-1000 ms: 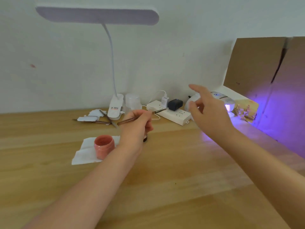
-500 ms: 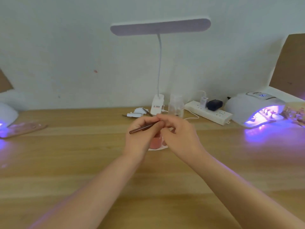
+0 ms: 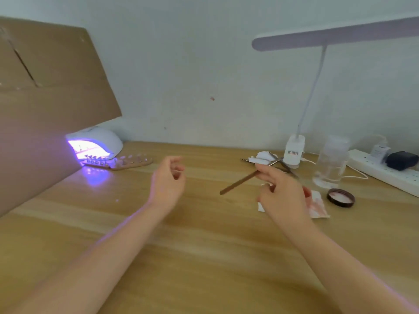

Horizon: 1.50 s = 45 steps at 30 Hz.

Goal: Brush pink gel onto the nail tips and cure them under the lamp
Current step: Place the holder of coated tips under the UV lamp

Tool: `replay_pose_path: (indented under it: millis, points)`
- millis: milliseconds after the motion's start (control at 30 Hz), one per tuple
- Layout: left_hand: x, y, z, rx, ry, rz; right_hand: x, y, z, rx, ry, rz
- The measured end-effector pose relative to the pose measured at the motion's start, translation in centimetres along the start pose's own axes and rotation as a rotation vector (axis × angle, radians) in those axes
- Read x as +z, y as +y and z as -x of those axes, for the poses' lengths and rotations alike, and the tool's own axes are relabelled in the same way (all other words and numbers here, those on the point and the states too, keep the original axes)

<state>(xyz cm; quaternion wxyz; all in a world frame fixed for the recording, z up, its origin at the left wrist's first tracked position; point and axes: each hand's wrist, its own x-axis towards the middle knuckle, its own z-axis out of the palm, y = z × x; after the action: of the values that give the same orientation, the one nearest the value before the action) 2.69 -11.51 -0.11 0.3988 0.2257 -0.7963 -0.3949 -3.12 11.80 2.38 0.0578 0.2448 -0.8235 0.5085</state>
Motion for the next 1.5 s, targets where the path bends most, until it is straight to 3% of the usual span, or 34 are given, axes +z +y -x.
replay_pose_path:
  millis: [133,233,333,733,1067,1200,1367,1500]
  points:
    - [-5.6,-6.7,-4.9,-0.193,0.114,-0.296,3.3,0.5,0.5,-0.022,-0.064,0.072]
    - [-8.7,-9.7,-7.7,-0.306,0.072,-0.568,4.2,1.3,0.8,-0.079,-0.071,0.152]
    - [-10.5,-11.5,-9.8,-0.408,0.006,-0.664,4.7,1.8,1.0,-0.103,-0.097,0.144]
    - [-10.9,-15.6,-13.8,-0.459,0.022,-0.553,5.0,1.5,1.2,-0.086,-0.117,0.157]
    - [-11.3,-15.5,-13.0,-0.321,-0.118,-0.376,5.1,1.8,1.1,-0.105,-0.105,0.122]
    - [-11.1,-15.6,-12.9,-0.207,-0.105,-0.441,5.0,2.0,1.1,-0.101,-0.112,0.116]
    - [-11.0,-14.6,-12.9,-0.231,-0.207,-0.499,5.0,1.9,1.0,-0.092,-0.106,0.093]
    - [-10.1,-13.3,-12.0,-0.24,-0.143,-0.49,4.8,1.9,1.4,-0.102,-0.108,0.063]
